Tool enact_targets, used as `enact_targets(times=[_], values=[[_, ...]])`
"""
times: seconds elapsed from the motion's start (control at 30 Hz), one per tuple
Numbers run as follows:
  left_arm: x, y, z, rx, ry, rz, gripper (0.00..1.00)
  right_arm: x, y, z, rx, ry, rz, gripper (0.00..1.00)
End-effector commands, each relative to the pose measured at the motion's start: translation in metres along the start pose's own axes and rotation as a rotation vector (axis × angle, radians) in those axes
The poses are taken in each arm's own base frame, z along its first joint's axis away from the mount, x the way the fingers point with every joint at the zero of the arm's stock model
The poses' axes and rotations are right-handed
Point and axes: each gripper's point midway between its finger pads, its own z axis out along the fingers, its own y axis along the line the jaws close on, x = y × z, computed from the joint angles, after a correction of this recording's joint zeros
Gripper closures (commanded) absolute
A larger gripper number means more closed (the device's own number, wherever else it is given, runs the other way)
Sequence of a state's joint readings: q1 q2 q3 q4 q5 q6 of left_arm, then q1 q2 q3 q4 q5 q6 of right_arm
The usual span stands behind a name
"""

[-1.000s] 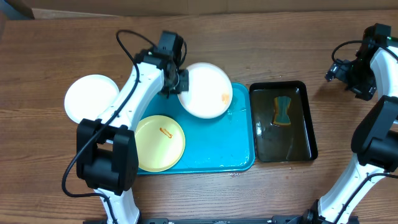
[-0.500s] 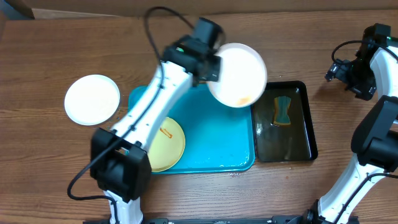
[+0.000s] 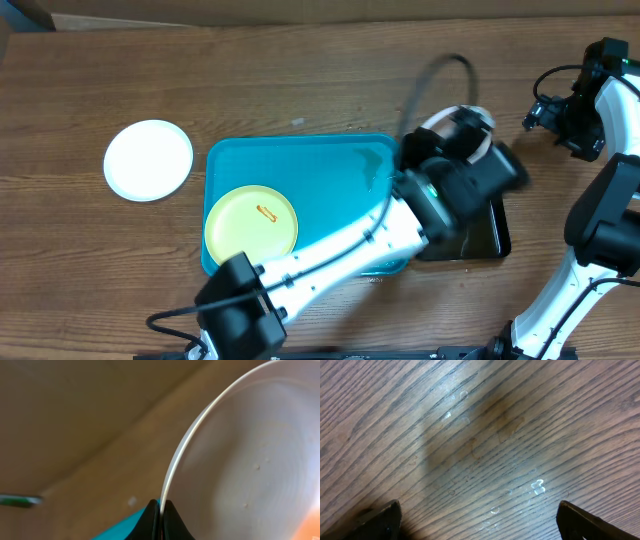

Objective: Clean dirty plates on tray and stack at the side

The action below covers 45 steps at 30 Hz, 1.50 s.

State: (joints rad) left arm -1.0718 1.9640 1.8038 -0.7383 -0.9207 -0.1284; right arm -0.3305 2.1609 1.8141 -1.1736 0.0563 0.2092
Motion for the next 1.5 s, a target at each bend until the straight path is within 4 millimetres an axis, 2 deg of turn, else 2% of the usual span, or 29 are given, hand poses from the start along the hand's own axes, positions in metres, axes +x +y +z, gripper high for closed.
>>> enact_targets(times=[0.0,0.1,0.2,0.47,0.53,0.6,0.7,0.77,0.83,0.9,0.93,1.0,1.1,1.13,1.2,1.3,1.37,1.47], values=[[-0.029,0.04,-0.032,-0.301,-0.101,0.082,0.96,-0.008,0.004,-0.015,-0.011,-0.046,0.001,0.0],[-0.041,0.038,-0.046,-0.335,-0.142,0.097,0.96,-0.008,0.004,-0.015,-0.011,-0.046,0.001,0.0],[-0.049,0.034,-0.052,-0.328,-0.168,0.095,0.96,-0.008,0.004,-0.015,-0.011,-0.046,0.001,0.0],[-0.053,0.033,-0.053,-0.316,-0.186,0.033,0.96,-0.008,0.004,-0.015,-0.011,-0.046,0.001,0.0],[-0.052,0.026,-0.05,-0.273,-0.193,-0.003,0.96,-0.008,0.004,-0.015,-0.011,-0.046,0.001,0.0],[-0.048,0.01,-0.044,-0.171,-0.183,0.007,0.96,-0.008,0.004,-0.015,-0.011,-0.046,0.001,0.0],[-0.03,-0.024,-0.03,0.06,-0.112,0.003,0.96,-0.008,0.004,-0.015,-0.011,-0.046,0.001,0.0],[-0.011,-0.049,-0.018,0.29,-0.005,-0.083,0.96,-0.008,0.004,-0.016,-0.011,-0.047,0.001,0.0],[0.001,-0.072,-0.015,0.525,0.088,-0.133,0.96,-0.008,0.004,-0.015,-0.011,-0.046,0.001,0.0],[0.007,-0.081,-0.013,0.721,0.159,-0.18,0.96,-0.008,0.004,-0.015,-0.011,-0.046,0.001,0.0],[0.008,-0.079,-0.011,0.797,0.191,-0.218,0.96,-0.008,0.004,-0.016,-0.011,-0.047,0.001,0.0],[0.009,-0.069,-0.002,0.893,0.234,-0.289,0.96,-0.008,0.004,-0.015,-0.011,-0.046,0.001,0.0],[0.012,-0.033,0.025,0.973,0.284,-0.417,0.96,-0.008,0.004,-0.015,-0.011,-0.046,0.001,0.0],[0.019,-0.003,0.046,0.977,0.316,-0.496,0.96,-0.008,0.004,-0.015,-0.011,-0.046,0.001,0.0],[0.034,0.032,0.069,0.951,0.364,-0.591,0.96,-0.008,0.004,-0.015,-0.011,-0.046,0.001,0.0],[0.068,0.087,0.096,0.895,0.454,-0.722,0.96,-0.008,0.004,-0.015,-0.011,-0.046,0.001,0.0],[0.1,0.13,0.113,0.817,0.527,-0.82,0.96,-0.008,0.004,-0.015,-0.011,-0.046,0.001,0.0],[0.144,0.186,0.128,0.708,0.602,-0.945,0.96,-0.008,0.004,-0.015,-0.011,-0.046,0.001,0.0]])
